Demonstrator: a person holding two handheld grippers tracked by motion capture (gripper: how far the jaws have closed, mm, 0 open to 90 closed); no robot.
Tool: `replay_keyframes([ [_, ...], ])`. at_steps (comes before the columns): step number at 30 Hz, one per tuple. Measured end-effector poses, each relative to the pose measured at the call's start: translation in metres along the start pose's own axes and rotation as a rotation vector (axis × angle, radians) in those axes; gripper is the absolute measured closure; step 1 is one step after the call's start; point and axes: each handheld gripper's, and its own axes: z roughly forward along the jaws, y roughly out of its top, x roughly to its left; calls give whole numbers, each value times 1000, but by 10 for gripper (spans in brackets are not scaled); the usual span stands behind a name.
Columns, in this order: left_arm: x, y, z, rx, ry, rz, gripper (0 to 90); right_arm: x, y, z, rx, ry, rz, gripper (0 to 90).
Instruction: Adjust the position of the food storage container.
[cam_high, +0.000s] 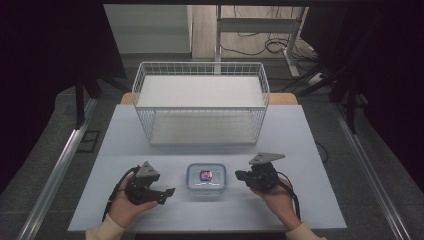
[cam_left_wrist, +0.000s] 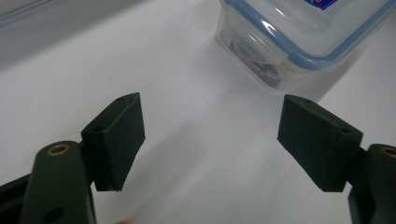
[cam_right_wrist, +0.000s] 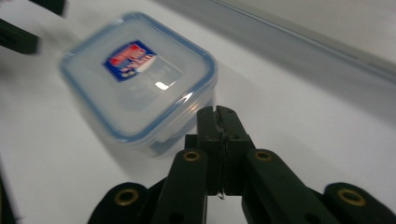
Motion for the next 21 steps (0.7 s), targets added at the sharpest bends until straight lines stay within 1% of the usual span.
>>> replay_keyframes([
  [1, 0, 0, 0, -1, 2, -2, 224, 0, -5, -3, -16, 4, 12, 874],
  [3, 1, 0, 1, -2, 3, 1, 224, -1, -15, -11, -19, 12, 39, 884],
  [4, 2, 0, 1, -1, 4, -1, 225, -3, -20, -15, -29, 21, 52, 871],
  [5, 2, -1, 2, -1, 5, -3, 225, -5, -21, -16, -31, 28, 57, 827],
  [6, 3, -1, 3, 0, 8, -3, 225, -5, -21, -16, -31, 28, 57, 827],
  [7, 3, -1, 4, 0, 10, -4, 225, -7, -22, -16, -34, 40, 71, 724],
  [8, 3, -1, 4, 0, 11, -2, 225, -8, -22, -16, -40, 43, 81, 570],
  [9, 2, -2, 4, -1, 12, 0, 225, -8, -22, -14, -48, 39, 92, 458],
  [10, 2, -2, 4, -3, 12, 2, 225, -8, -22, -13, -54, 33, 106, 369],
  [12, 2, -2, 4, -7, 11, 3, 224, -6, -23, -12, -73, 23, 121, 284],
  [13, 2, -2, 4, -8, 10, 3, 224, -4, -24, -12, -90, 8, 120, 246],
  [14, 2, -2, 4, -9, 9, 3, 224, -3, -24, -13, -99, -8, 115, 235],
  [15, 2, -2, 4, -10, 8, 2, 224, -1, -25, -13, -112, -34, 104, 219],
  [16, 2, -2, 4, -10, 6, 2, 224, 1, -24, -14, -111, -45, 97, 210],
  [21, 3, -2, 4, -12, 4, 2, 224, 3, -24, -13, -105, -21, 92, 210],
])
